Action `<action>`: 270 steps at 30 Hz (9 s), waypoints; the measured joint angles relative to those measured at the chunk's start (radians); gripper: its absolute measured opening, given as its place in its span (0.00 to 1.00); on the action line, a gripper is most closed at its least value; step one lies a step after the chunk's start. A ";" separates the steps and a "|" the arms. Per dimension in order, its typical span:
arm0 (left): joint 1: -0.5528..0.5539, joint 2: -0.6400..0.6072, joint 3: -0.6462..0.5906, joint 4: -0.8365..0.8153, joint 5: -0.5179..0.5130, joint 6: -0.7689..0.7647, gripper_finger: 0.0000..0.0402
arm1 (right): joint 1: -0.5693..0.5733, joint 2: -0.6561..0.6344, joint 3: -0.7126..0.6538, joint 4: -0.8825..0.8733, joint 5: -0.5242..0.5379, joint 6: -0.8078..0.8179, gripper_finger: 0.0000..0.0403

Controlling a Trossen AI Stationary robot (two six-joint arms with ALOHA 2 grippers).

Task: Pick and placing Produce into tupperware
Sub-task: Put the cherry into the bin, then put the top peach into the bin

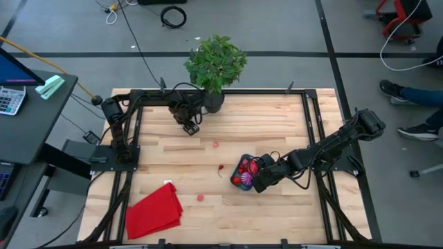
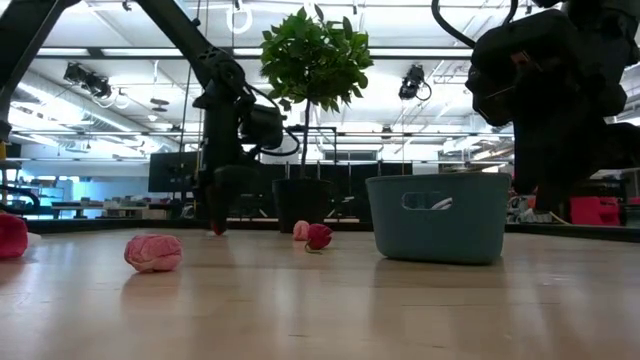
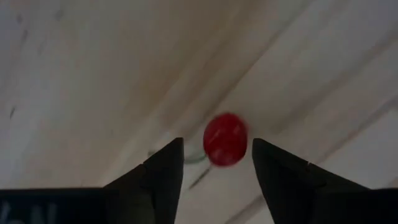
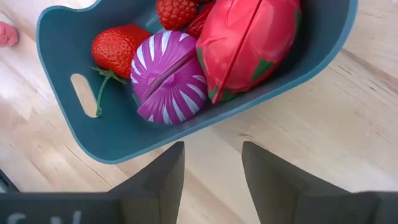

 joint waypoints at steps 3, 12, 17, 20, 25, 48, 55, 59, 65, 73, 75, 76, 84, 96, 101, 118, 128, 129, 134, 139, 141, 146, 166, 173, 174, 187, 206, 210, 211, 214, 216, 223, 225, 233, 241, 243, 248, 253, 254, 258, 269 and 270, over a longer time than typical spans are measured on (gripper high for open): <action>0.000 0.000 0.000 -0.008 0.000 0.012 0.52 | 0.000 0.000 0.000 0.000 0.000 0.000 0.42; -0.001 0.000 0.000 0.086 -0.002 -0.001 0.47 | 0.000 0.000 0.000 0.000 0.000 -0.001 0.42; -0.001 0.007 0.000 0.060 -0.002 -0.027 0.42 | 0.000 0.000 0.000 0.000 0.000 0.011 0.42; -0.002 0.011 0.000 0.052 -0.002 -0.026 0.40 | 0.000 0.000 0.000 0.000 0.000 0.013 0.42; -0.002 0.011 0.000 0.052 -0.002 -0.030 0.39 | 0.000 0.000 0.000 0.000 0.000 0.014 0.42; -0.158 0.006 0.000 0.081 0.181 -0.128 0.17 | 0.002 0.000 0.000 0.051 0.076 0.148 0.42; -0.278 -0.089 0.017 0.090 0.195 -0.262 0.14 | 0.002 0.000 0.000 0.053 0.076 0.147 0.42; -0.362 -0.155 0.064 0.208 0.222 -0.323 0.15 | 0.002 0.000 0.000 0.053 0.075 0.147 0.42; -0.505 -0.170 0.128 0.499 0.293 -0.340 0.18 | 0.001 0.000 0.000 0.051 0.075 0.146 0.42; -0.652 -0.117 0.130 0.790 0.291 -0.307 0.17 | 0.001 0.000 0.000 0.046 0.074 0.129 0.42; -0.666 -0.083 0.127 0.790 0.289 -0.315 0.18 | 0.001 0.000 0.000 0.045 0.074 0.123 0.42; -0.668 -0.060 0.127 0.811 0.283 -0.319 0.18 | 0.001 0.000 0.000 0.045 0.074 0.123 0.42; -0.661 0.098 0.127 0.862 0.249 -0.338 0.17 | 0.001 0.001 0.000 0.045 0.075 0.119 0.42; -0.661 0.185 0.127 0.869 0.252 -0.342 0.34 | 0.001 0.001 0.000 0.044 0.075 0.118 0.42; -0.661 0.179 0.130 0.875 0.252 -0.340 0.44 | 0.001 0.001 0.000 0.042 0.075 0.118 0.42; -0.590 0.177 0.407 0.382 0.424 -0.230 0.40 | 0.002 0.001 0.000 0.042 0.074 0.118 0.42; -0.514 0.176 0.541 -0.173 0.426 0.109 0.39 | 0.005 0.001 0.000 0.042 0.074 0.118 0.42; -0.500 0.176 0.542 -0.206 0.426 0.119 0.39 | 0.009 0.001 0.000 0.042 0.075 0.118 0.42; -0.406 0.175 0.542 -0.318 0.423 0.135 0.38 | 0.037 0.000 0.000 0.042 0.074 0.136 0.42; -0.292 0.175 0.542 -0.296 0.424 0.124 0.34 | 0.077 0.000 0.000 0.042 0.074 0.195 0.42; -0.250 0.175 0.542 -0.270 0.419 0.091 0.33 | 0.093 0.000 0.000 0.042 0.074 0.219 0.42; -0.204 0.175 0.542 -0.194 0.416 -0.012 0.31 | 0.122 0.000 0.000 0.042 0.093 0.261 0.42; -0.401 0.176 0.541 -0.178 0.129 0.024 0.36 | 0.126 0.000 0.000 0.042 0.210 0.285 0.42; -0.403 0.228 0.540 -0.148 0.097 -0.039 0.40 | 0.126 0.000 0.000 0.044 0.210 0.282 0.42; -0.403 0.243 0.540 -0.156 0.097 -0.053 0.42 | 0.126 0.000 0.000 0.045 0.210 0.282 0.42; -0.405 0.332 0.544 -0.147 0.026 -0.076 0.63 | 0.126 -0.001 0.000 0.049 0.211 0.282 0.42; -0.407 0.301 0.600 -0.268 0.080 -0.067 0.53 | 0.126 0.000 0.000 0.049 0.210 0.286 0.42; -0.401 0.302 0.604 -0.274 0.063 -0.068 0.51 | 0.126 0.000 0.000 0.049 0.210 0.286 0.42; -0.400 0.302 0.603 -0.275 0.060 -0.068 0.51 | 0.126 0.000 0.000 0.049 0.210 0.286 0.42; -0.401 0.308 0.603 -0.310 0.019 -0.066 0.52 | 0.126 0.000 0.000 0.049 0.210 0.291 0.42; -0.400 0.309 0.603 -0.334 -0.046 -0.063 0.52 | 0.126 0.000 0.000 0.049 0.210 0.302 0.42; -0.384 0.309 0.603 -0.343 -0.090 -0.075 0.50 | 0.126 0.000 0.000 0.049 0.210 0.304 0.42; -0.386 0.313 0.583 -0.309 -0.088 -0.075 0.50 | 0.126 0.000 0.000 0.049 0.210 0.304 0.42; -0.395 0.317 0.491 -0.288 -0.085 -0.080 0.49 | 0.126 0.000 0.000 0.048 0.210 0.299 0.42; -0.394 0.313 0.457 -0.231 -0.084 -0.075 0.47 | 0.126 0.000 0.000 0.041 0.217 0.295 0.42; -0.394 0.313 0.457 -0.230 -0.084 -0.075 0.47 | 0.126 0.000 0.000 0.041 0.217 0.295 0.42; -0.394 0.313 0.457 -0.225 -0.084 -0.074 0.47 | 0.126 0.000 0.000 0.041 0.217 0.295 0.42; -0.394 0.313 0.456 -0.214 -0.084 -0.072 0.46 | 0.125 0.000 0.000 0.041 0.217 0.294 0.42; -0.394 0.313 0.456 -0.212 -0.084 -0.072 0.46 | 0.125 0.000 0.000 0.041 0.217 0.294 0.42; -0.393 0.313 0.456 -0.200 -0.084 -0.071 0.46 | 0.126 0.000 0.000 0.041 0.218 0.294 0.42; -0.392 0.313 0.456 -0.153 -0.085 -0.062 0.46 | 0.121 0.000 0.000 0.041 0.218 0.294 0.42; -0.392 0.313 0.456 -0.149 -0.085 -0.062 0.46 | 0.118 0.000 0.000 0.041 0.217 0.294 0.42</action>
